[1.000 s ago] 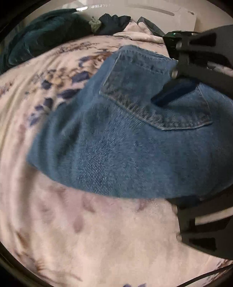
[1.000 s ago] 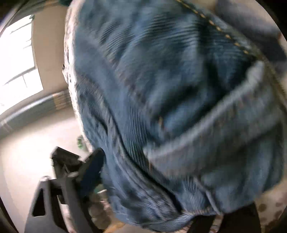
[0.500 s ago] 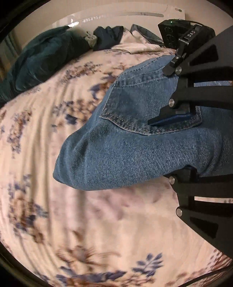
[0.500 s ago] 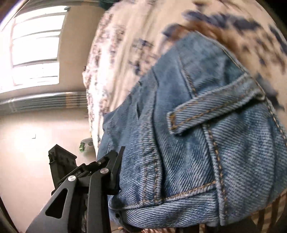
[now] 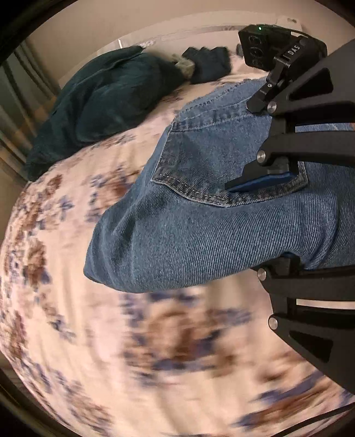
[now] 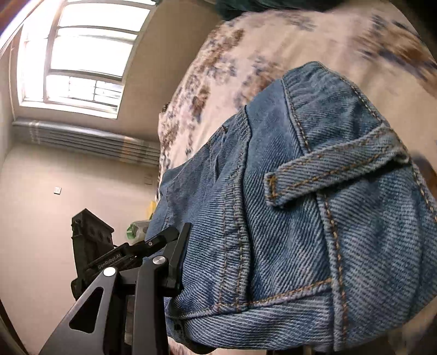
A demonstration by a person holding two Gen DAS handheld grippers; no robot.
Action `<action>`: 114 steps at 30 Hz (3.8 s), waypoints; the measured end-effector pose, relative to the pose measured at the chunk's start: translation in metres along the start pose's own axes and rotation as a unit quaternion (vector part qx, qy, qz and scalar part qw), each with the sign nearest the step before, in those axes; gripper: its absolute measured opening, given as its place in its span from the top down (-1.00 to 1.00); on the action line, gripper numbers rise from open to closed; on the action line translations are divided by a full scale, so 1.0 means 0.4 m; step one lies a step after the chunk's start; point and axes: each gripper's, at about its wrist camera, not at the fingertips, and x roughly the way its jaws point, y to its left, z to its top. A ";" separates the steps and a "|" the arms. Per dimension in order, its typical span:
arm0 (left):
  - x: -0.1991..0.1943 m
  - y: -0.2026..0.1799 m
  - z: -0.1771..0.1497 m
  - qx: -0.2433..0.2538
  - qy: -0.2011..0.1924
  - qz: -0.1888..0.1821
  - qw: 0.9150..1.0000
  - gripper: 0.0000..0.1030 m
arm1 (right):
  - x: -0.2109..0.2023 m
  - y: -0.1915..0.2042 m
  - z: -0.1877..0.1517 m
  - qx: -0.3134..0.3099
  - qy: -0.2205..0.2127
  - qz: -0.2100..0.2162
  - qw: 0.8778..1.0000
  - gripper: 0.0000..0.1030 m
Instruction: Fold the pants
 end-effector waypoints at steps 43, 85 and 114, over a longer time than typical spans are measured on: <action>-0.073 0.027 0.222 0.050 -0.048 0.245 0.967 -0.77 | 0.315 0.420 0.281 -0.186 -0.002 -0.456 0.870 -0.81; -1.151 -0.470 -0.345 0.101 -0.226 0.217 0.944 -0.77 | -0.758 1.319 -0.358 -0.310 -0.121 -0.367 0.869 -0.81; -1.114 -0.481 -0.208 0.082 -0.208 0.247 0.943 -0.99 | -0.727 1.373 -0.154 -0.303 -0.117 -0.371 0.870 -0.82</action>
